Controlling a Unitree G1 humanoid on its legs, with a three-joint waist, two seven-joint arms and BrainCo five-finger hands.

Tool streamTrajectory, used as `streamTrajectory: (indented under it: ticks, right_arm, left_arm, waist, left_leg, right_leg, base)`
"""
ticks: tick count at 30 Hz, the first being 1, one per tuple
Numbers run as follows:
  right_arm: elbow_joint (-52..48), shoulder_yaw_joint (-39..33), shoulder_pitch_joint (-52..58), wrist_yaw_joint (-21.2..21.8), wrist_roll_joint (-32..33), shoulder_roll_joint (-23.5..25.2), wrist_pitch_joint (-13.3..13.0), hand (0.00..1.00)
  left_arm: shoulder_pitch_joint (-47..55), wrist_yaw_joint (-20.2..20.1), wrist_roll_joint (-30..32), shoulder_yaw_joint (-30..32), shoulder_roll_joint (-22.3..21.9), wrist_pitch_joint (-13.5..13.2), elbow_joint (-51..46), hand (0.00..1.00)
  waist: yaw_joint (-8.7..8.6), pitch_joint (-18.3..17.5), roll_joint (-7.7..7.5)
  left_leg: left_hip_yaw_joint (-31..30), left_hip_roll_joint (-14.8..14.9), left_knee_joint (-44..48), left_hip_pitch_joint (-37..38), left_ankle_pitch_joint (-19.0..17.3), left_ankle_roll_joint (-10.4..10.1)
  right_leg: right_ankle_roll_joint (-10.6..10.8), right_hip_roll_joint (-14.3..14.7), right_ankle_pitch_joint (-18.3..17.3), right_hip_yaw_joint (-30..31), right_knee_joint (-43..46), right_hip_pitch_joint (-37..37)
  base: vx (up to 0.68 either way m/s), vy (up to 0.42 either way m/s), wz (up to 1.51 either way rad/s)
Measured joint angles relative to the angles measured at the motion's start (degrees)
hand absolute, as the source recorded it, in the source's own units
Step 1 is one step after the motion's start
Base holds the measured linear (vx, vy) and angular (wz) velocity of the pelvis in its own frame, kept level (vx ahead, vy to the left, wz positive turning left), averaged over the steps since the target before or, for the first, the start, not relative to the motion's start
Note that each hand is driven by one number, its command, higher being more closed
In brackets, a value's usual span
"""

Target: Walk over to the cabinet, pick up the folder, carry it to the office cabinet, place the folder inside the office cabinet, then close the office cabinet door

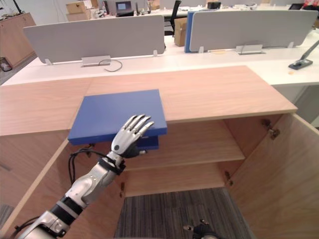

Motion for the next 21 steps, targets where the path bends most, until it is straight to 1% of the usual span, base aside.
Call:
streamTrajectory:
  ticks: [2, 9, 14, 21]
  right_arm:
    - [-0.09, -0.04, -0.02, 0.01, -0.01, -0.21, 0.00, 0.00]
    - [-0.22, 0.39, -0.04, 0.08, -0.01, -0.26, 0.00, 0.00]
    - [-0.80, 2.40, -0.02, 0.29, -0.05, -0.43, 0.00, 0.00]
    - [-1.39, 3.48, 0.05, 0.73, -1.02, -0.77, 0.00, 0.00]
  left_arm:
    - [-0.01, 0.00, -0.05, 0.00, 0.38, 0.32, 0.00, 0.00]
    - [-0.07, 0.02, -0.11, 0.08, 0.52, 1.42, 0.00, 0.00]
    - [-0.07, -0.18, -0.07, 0.21, 0.51, 1.40, 0.23, 0.00]
    - [-0.63, -0.52, 1.07, 1.32, 0.50, 1.16, 4.25, 0.00]
  waist:
    - [-0.47, -0.02, 0.03]
    - [-0.62, -0.02, 0.02]
    - [-0.78, -0.02, 0.03]
    - [-0.85, -0.09, 0.12]
  left_leg:
    - [0.09, -0.01, -0.52, 0.38, -0.01, -0.01]
    - [0.33, 0.02, -0.64, 0.38, -0.01, -0.02]
    - [0.52, 0.02, -0.69, 0.35, -0.01, -0.03]
    - [0.54, -0.02, -0.66, 0.34, 0.00, -0.01]
  right_leg:
    - [-0.10, 0.02, 0.08, 0.02, -0.32, 0.22]
    - [-0.12, 0.06, 0.20, 0.15, -0.45, 0.13]
    - [0.08, 0.06, 0.49, 0.20, -0.79, 0.12]
    - [0.26, 0.01, 0.78, 0.13, -0.85, 0.13]
  base:
    - [-0.03, 0.035, -0.01]
    - [-0.02, 0.018, -0.01]
    - [-0.01, 0.007, -0.01]
    - [-0.03, 0.023, 0.00]
